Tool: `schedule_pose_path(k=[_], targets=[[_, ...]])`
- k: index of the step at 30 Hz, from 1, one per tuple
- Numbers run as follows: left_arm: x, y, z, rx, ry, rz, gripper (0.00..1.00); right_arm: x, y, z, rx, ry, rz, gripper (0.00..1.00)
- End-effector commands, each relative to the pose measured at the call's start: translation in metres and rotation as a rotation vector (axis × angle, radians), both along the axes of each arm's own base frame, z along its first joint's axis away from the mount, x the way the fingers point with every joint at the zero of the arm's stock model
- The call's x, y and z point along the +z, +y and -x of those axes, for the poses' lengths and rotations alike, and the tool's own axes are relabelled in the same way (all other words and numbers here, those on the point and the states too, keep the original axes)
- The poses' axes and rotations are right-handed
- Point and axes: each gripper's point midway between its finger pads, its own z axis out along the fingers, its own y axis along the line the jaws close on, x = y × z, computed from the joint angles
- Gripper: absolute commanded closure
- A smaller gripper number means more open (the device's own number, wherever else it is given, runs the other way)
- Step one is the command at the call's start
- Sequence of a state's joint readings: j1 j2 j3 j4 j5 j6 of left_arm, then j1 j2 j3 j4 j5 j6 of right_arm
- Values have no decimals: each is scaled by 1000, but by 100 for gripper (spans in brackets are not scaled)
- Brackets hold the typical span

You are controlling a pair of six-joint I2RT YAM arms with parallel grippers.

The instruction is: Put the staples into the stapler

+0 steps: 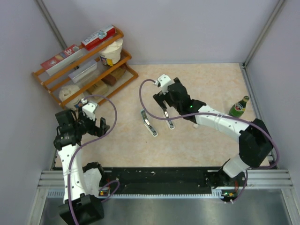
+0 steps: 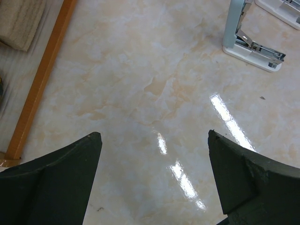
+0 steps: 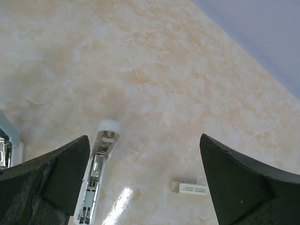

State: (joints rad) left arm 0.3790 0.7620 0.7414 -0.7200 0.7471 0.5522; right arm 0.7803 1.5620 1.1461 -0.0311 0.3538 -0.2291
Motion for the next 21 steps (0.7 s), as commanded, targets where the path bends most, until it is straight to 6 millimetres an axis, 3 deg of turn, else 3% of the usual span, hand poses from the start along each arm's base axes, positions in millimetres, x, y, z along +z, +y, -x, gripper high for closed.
schedule_pose_path(k=[1, 5, 8, 13, 16, 21], targets=[[24, -11, 0, -68, -64, 23, 1, 35, -23, 4, 69, -18, -70, 2], [58, -22, 2, -127, -149, 30, 1, 34, -40, 30, 189, -20, -26, 2], [90, -31, 3, -173, -217, 32, 1, 13, -50, 51, 235, 4, 8, 2], [142, -58, -7, -292, -332, 86, 1, -10, -60, 59, 222, 63, 0, 2], [145, -89, -27, -333, -320, 70, 1, -17, -59, 59, 241, 112, -51, 2], [123, -156, -51, -458, -222, 34, 1, -34, -59, 66, 279, 221, -129, 2]])
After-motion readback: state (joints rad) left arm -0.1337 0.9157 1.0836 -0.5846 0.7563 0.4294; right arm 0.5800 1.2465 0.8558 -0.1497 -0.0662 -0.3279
